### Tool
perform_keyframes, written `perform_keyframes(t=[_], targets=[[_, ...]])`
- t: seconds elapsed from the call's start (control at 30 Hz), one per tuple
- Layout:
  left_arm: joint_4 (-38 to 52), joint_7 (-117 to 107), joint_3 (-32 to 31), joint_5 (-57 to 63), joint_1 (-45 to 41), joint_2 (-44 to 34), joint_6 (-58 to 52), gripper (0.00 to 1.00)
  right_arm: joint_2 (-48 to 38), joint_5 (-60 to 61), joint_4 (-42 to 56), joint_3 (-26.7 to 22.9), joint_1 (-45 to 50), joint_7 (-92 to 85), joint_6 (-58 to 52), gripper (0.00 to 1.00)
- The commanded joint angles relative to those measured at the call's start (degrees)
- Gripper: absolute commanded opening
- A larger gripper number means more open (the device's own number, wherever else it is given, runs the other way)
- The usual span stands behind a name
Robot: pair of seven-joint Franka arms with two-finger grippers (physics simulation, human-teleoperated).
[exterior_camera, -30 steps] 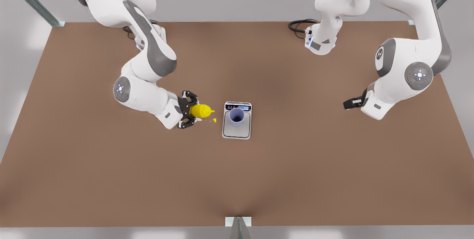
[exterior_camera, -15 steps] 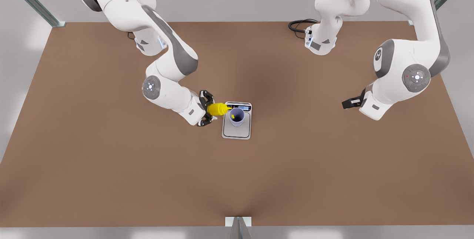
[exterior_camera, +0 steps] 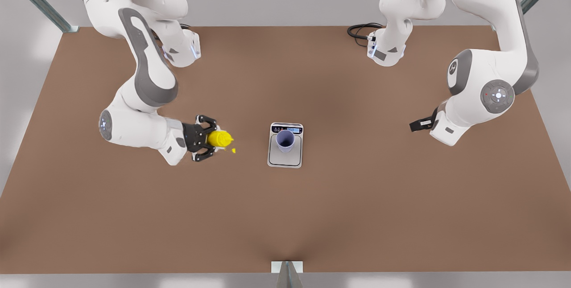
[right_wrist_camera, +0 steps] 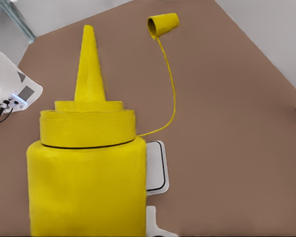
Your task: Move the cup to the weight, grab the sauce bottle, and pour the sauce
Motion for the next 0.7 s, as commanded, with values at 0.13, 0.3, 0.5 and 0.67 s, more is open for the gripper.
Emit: perform_keyframes(t=[0.13, 0.3, 0.5, 0.67], targets=[[0.0, 0.0, 0.0, 0.1, -0.1, 0.0, -0.2, 1.00, 1.3, 3.7, 3.1, -0.4, -10.3, -15.4, -11.3, 0.40], [0.0, -0.7, 0.0, 0.1, -0.5, 0.0, -0.3, 1.00, 9.9, 10.7, 3.0, -0.3, -18.0, -34.6, -13.2, 0.40], [0.0, -1.3, 0.0, 0.1, -0.8, 0.0, -0.5, 1.00, 18.3, 18.7, 2.8, -0.4, -19.6, -44.9, -13.5, 0.40], [0.0, -1.3, 0.0, 0.1, -0.9, 0.1, -0.5, 1.00, 25.0, 24.5, 3.1, -0.3, -20.8, -52.4, -13.5, 0.41]])
